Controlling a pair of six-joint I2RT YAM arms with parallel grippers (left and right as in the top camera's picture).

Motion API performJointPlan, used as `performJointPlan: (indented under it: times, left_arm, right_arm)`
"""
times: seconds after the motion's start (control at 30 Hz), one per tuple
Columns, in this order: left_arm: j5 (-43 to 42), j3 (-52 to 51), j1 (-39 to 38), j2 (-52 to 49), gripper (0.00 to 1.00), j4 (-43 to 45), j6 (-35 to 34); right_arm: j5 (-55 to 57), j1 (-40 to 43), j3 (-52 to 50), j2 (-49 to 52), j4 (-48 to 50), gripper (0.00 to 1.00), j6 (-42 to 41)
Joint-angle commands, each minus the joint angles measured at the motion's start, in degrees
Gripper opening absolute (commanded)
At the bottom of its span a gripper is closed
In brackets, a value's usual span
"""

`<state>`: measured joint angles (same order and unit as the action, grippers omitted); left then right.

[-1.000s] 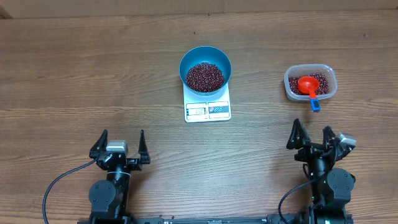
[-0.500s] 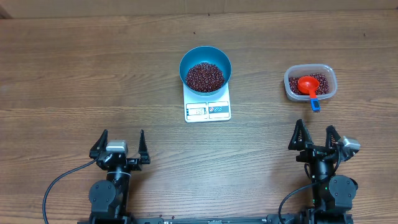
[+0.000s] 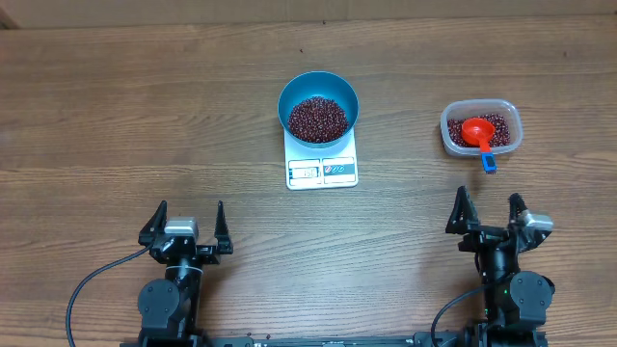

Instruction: Scoop item into bowl and weigh 150g on scale

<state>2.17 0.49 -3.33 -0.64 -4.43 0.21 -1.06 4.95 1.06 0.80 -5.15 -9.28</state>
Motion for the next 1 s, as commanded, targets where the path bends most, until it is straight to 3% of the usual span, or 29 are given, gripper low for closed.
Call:
performJointPlan:
  times: [0.0,0.97]
  left_arm:
    - [-0.28,-0.20,0.42,0.35,0.99,0.07,0.94]
    - [-0.28,-0.22,0.42,0.35,1.00,0.07,0.92]
  right_arm:
    - [1.01,0.15,-0.61,-0.68,0.22,1.00,5.16]
    - [0.96,-0.57,-0.61,-0.68,0.22,1.00,10.23]
